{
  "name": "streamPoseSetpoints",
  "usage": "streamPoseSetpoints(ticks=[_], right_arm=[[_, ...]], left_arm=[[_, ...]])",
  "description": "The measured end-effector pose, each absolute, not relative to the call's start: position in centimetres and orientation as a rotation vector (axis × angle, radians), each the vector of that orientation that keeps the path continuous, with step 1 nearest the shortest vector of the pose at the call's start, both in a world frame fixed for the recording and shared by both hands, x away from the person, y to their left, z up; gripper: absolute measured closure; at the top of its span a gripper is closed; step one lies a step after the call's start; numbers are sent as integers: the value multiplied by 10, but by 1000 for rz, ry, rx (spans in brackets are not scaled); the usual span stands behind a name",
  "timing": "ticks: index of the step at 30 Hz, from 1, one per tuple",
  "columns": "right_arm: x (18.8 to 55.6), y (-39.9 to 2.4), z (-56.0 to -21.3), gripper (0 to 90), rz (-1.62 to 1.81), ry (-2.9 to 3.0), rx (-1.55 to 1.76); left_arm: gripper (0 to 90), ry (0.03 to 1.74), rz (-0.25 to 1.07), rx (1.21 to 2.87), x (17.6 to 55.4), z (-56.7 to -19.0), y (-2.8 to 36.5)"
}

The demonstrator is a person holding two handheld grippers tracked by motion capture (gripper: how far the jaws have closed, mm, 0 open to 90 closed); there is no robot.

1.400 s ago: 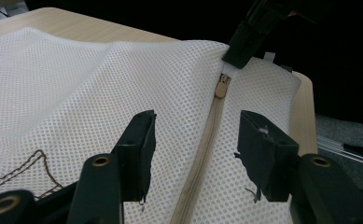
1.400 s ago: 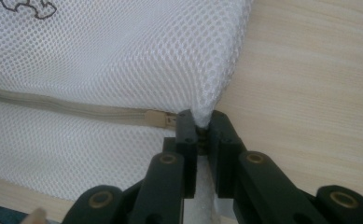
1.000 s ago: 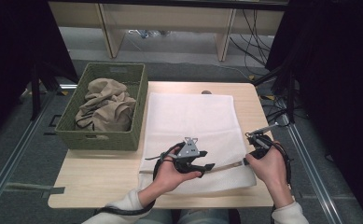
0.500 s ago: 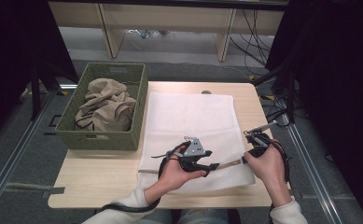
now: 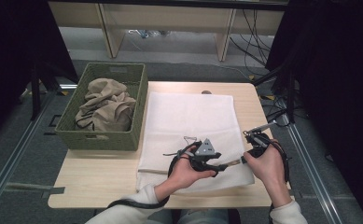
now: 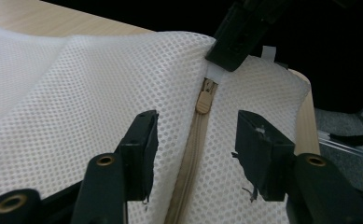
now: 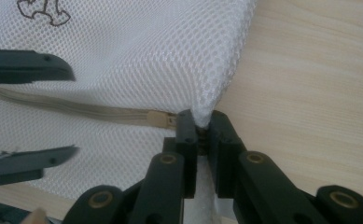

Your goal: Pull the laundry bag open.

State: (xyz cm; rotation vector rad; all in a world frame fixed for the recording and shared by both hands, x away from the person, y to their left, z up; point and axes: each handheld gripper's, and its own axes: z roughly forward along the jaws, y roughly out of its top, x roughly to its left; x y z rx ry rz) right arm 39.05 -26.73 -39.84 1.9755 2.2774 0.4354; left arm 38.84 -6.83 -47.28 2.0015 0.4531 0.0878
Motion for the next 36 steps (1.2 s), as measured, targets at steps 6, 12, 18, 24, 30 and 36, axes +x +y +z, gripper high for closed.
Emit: streamPoseSetpoints(ticks=[6,12,18,24,30,36], right_arm=[[391,-269,-399,841,444,2320,1917],[390,-266,-398,841,432,2290,1962],[390,-269,-399,841,441,2334,1900],[390,-268,-399,841,436,2328,1899],[391,-268,-400,841,446,2315,1929],[390,-267,-399,841,447,2337,1898]], left_arm=[[508,446,72,2020,390,-477,-82],[510,429,54,2033,389,-478,-96],[512,423,40,2043,391,-478,-107],[528,414,23,2059,394,-480,-114],[622,463,8,2063,393,-481,-113],[744,518,-19,2071,394,-482,-110]])
